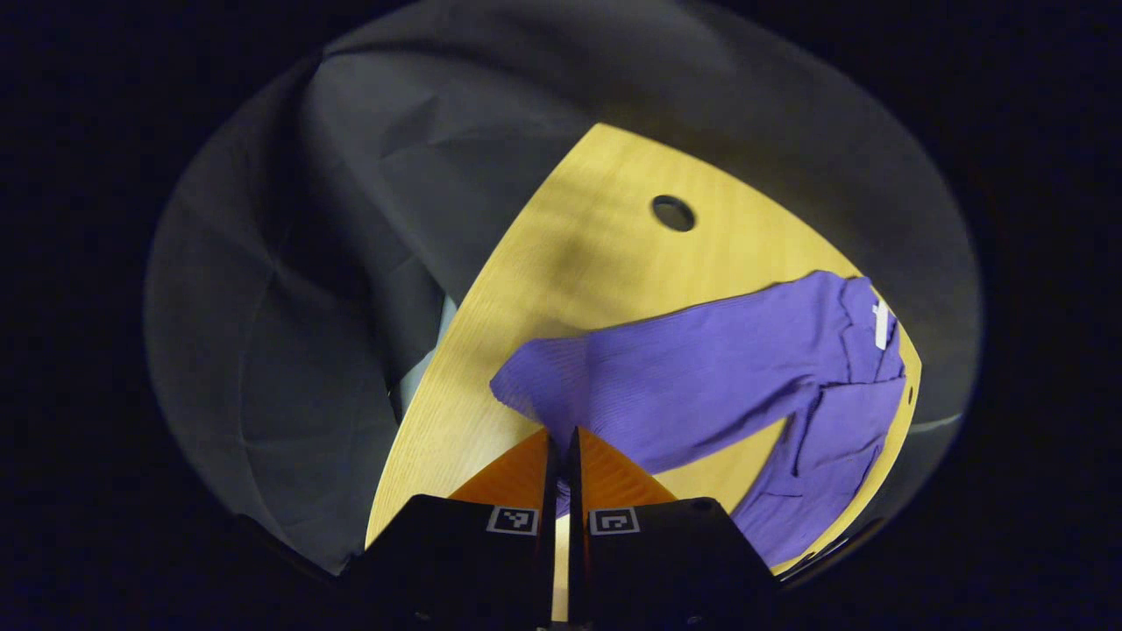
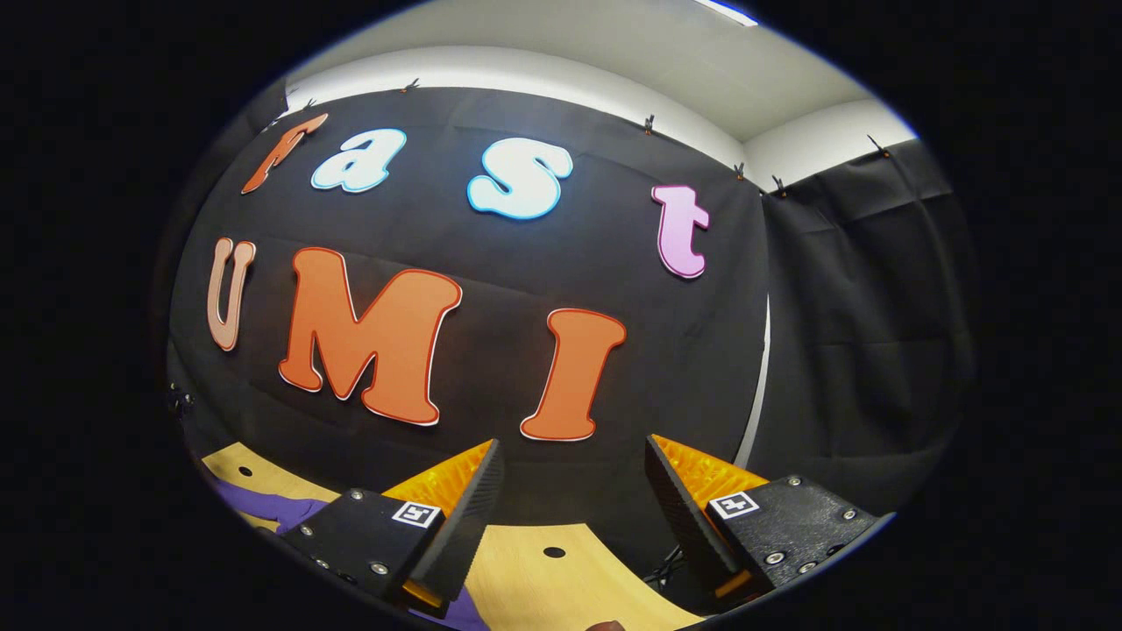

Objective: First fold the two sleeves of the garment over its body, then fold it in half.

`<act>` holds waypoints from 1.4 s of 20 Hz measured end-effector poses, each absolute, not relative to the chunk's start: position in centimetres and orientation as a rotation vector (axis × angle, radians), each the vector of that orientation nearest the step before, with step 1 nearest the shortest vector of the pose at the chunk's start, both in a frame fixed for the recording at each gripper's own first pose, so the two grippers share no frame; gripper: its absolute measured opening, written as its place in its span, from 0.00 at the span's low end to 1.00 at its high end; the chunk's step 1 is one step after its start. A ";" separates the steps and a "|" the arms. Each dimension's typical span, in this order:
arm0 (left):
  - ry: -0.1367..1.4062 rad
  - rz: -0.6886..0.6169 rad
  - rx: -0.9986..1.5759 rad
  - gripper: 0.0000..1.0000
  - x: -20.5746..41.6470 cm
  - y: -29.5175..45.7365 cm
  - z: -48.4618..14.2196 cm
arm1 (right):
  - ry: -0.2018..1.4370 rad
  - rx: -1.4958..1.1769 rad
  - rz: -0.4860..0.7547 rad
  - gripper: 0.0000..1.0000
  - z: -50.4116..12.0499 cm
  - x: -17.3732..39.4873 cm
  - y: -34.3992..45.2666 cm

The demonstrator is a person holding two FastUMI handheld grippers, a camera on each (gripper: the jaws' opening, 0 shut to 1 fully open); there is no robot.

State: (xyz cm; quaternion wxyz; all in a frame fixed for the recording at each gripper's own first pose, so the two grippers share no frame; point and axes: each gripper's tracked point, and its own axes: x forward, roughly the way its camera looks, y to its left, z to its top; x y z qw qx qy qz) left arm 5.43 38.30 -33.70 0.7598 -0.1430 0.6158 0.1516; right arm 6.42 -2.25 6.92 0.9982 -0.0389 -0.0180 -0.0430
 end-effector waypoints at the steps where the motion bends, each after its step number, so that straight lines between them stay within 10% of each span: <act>1: 1.317 0.302 -0.289 0.07 6.2 37.3 -32.1 | -0.028 -0.065 -0.081 0.95 6.5 6.5 -2.4; 13: 1.177 0.019 -0.115 0.07 14.2 22.3 -17.3 | 0.041 -0.028 -0.023 0.95 1.4 6.2 -5.5; 28: 1.181 -0.271 0.080 0.07 22.9 -6.7 -19.8 | 0.150 0.047 0.020 0.96 -5.1 4.7 -10.9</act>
